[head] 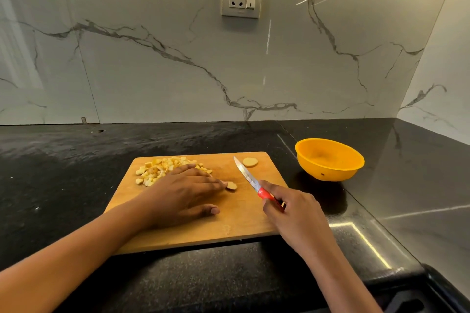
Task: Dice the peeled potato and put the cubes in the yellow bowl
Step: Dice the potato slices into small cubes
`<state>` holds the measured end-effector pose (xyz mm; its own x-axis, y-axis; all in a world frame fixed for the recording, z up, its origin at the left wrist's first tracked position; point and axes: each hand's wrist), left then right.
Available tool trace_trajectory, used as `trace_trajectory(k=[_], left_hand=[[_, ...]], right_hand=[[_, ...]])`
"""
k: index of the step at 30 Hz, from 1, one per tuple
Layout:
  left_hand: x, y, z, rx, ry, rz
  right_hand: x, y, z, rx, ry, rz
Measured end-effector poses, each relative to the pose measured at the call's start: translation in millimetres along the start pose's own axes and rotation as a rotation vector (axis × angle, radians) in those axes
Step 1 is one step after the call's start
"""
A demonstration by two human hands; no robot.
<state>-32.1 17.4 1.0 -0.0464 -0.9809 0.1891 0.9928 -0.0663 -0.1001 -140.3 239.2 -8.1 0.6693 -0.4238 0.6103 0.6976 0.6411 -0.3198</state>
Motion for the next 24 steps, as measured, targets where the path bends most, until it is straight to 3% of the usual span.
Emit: trace_trajectory(k=[12,24], left_hand=[[-9,-4,5,0.072,-0.032,-0.039],[-5,-6,4,0.098,-0.038,-0.074]], right_hand=[[2,3,12,0.106,0.126,0.142],[5,7,8,0.104,0.162,0.210]])
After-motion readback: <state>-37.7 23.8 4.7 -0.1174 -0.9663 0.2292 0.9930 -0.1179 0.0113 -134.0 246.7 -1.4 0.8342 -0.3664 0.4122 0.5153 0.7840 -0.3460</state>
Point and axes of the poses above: each hand's wrist, its own y-axis away from the middle knuckle, its own z-axis out of the back of the hand, x = y × z, and after that the axes turned 6 degrees about -y, right-handed
